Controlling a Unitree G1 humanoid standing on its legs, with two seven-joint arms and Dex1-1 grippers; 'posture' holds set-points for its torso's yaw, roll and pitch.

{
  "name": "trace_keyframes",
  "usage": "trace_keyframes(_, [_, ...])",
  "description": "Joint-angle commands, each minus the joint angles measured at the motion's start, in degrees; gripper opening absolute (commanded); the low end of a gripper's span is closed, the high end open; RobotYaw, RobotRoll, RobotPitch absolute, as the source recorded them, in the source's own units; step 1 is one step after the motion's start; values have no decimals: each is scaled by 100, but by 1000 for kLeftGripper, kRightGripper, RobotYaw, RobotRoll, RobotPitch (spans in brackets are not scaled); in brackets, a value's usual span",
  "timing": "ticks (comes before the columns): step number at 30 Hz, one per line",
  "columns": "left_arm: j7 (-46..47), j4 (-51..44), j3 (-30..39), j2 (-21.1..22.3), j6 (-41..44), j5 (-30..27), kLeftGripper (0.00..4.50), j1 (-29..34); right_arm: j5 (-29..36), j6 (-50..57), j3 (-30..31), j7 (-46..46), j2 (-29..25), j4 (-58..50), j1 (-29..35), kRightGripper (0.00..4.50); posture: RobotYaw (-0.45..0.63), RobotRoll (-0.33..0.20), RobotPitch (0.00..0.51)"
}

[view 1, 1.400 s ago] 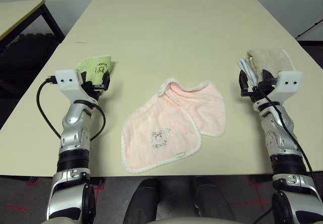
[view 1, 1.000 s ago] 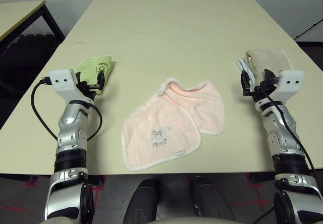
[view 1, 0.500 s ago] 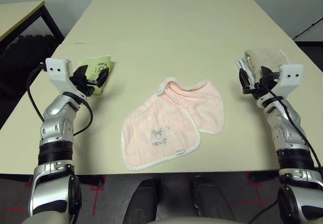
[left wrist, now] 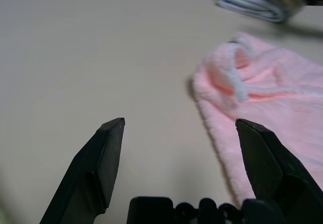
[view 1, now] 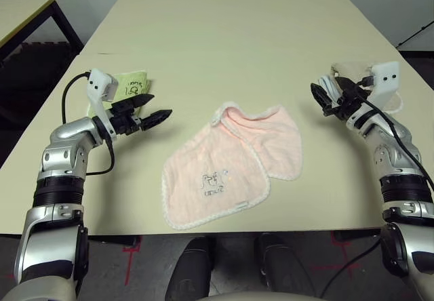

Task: Fold the towel and set it aside.

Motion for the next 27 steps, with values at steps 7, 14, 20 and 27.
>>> trace_keyframes(7, [-745, -5, -371, 20, -531, 158, 4458, -28, -193, 416, 610, 1725, -814, 1068, -974, 4445, -9, 0, 173])
trace_keyframes(14, [-499, -869, -311, 18, 12, -54, 4458, 364, -1263, -70, 1616, 2764, -900, 3191, -2632, 4445, 33, 0, 177])
trace_keyframes(20, [-202, -1379, -211, 55, 370, -148, 4458, 633, -1844, -657, 1903, 2719, -574, 4238, -3356, 4445, 69, 0, 185])
trace_keyframes(27, [23, -1755, -140, 88, 556, -249, 4458, 886, -2304, -992, 2014, 2347, -258, 4616, -3587, 4445, 87, 0, 200])
